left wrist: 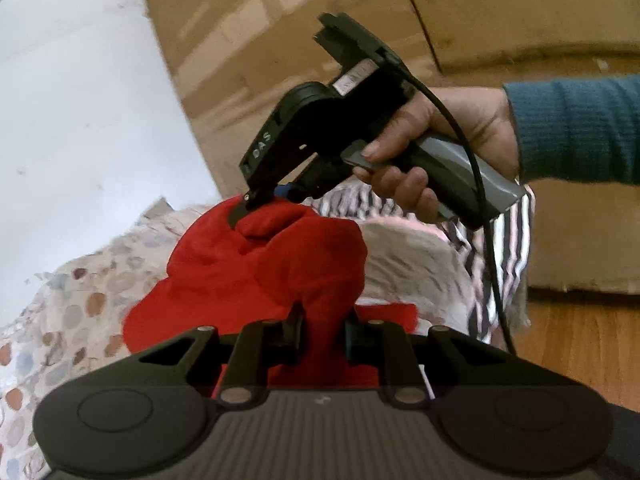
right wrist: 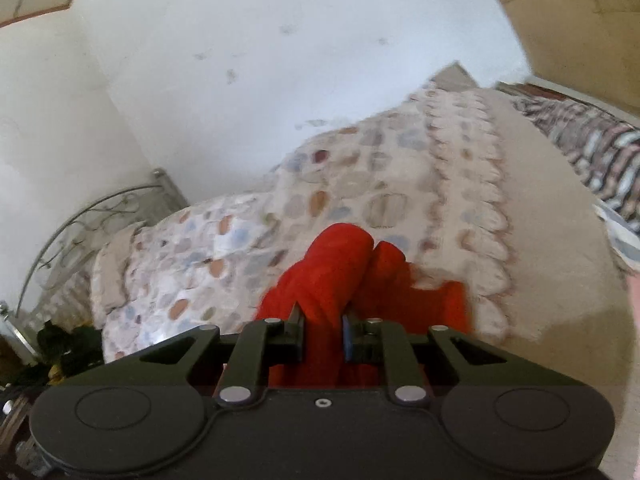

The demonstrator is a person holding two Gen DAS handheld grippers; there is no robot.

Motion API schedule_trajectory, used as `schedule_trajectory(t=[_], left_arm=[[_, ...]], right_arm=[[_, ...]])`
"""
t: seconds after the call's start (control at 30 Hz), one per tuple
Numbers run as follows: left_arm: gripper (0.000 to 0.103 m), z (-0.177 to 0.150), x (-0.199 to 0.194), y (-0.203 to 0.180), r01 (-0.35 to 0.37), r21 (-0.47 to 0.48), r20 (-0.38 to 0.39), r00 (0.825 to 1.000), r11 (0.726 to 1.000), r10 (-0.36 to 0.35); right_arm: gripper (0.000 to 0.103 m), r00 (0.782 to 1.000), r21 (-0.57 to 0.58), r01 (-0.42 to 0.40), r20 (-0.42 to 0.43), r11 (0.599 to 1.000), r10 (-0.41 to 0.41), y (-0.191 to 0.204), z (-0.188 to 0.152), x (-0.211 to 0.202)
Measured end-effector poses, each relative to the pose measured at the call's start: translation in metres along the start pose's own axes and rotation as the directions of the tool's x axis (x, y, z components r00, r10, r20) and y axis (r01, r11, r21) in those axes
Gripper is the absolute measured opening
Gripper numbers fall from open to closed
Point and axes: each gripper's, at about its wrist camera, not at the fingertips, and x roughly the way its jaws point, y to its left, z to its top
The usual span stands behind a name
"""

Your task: Fold small clothes

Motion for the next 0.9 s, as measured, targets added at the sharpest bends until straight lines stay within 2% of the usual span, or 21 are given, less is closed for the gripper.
schedule_trajectory(t=[0.1, 0.2, 0.33, 0.4, 0.5, 0.7, 0.8, 0.9], left_arm=[[0.019, -0.004, 0.017, -0.010, 0.025, 0.022, -0.032, 0.999, 0.999, -0.025], [0.020, -0.008, 0.022, -0.016, 0.006, 0.030, -0.029, 1.000, 1.000, -0.005], [0.020, -0.007, 0.020, -0.008, 0.009, -0.053, -0.025, 1.000, 0.999, -0.010], [0.020, -0.008, 0.018, 0.001, 0.027, -0.131, -0.024, 0.999, 0.991, -0.030], [0.020, -0.010, 0.014, 0.011, 0.039, -0.199, -0.024, 0.999, 0.979, -0.045], [0.021, -0.007, 0.009, 0.017, 0.043, -0.227, -0.022, 0.999, 0.973, -0.049], [0.023, -0.009, 0.004, 0.027, 0.074, -0.304, -0.006, 0.997, 0.950, -0.079], [0.028, -0.011, 0.000, 0.044, 0.111, -0.402, 0.015, 0.993, 0.909, -0.114]], right_arm=[[0.017, 0.998, 0.008, 0.065, -0.021, 0.998, -0.065, -0.024, -0.013, 0.006], [0.017, 0.999, 0.066, 0.053, -0.016, 0.996, -0.052, -0.047, -0.028, 0.011], [0.018, 1.000, 0.086, 0.012, 0.008, 0.996, -0.013, -0.059, -0.038, 0.013], [0.018, 1.000, 0.081, 0.001, 0.010, 0.997, -0.002, -0.063, -0.042, 0.013], [0.019, 1.000, 0.097, -0.023, 0.013, 0.995, 0.021, -0.068, -0.044, 0.013], [0.020, 1.000, 0.061, -0.023, 0.007, 0.998, 0.023, -0.066, -0.045, 0.010], [0.021, 1.000, 0.051, -0.023, 0.005, 0.998, 0.022, -0.066, -0.045, 0.011], [0.021, 1.000, 0.053, -0.026, 0.005, 0.998, 0.026, -0.067, -0.046, 0.011]])
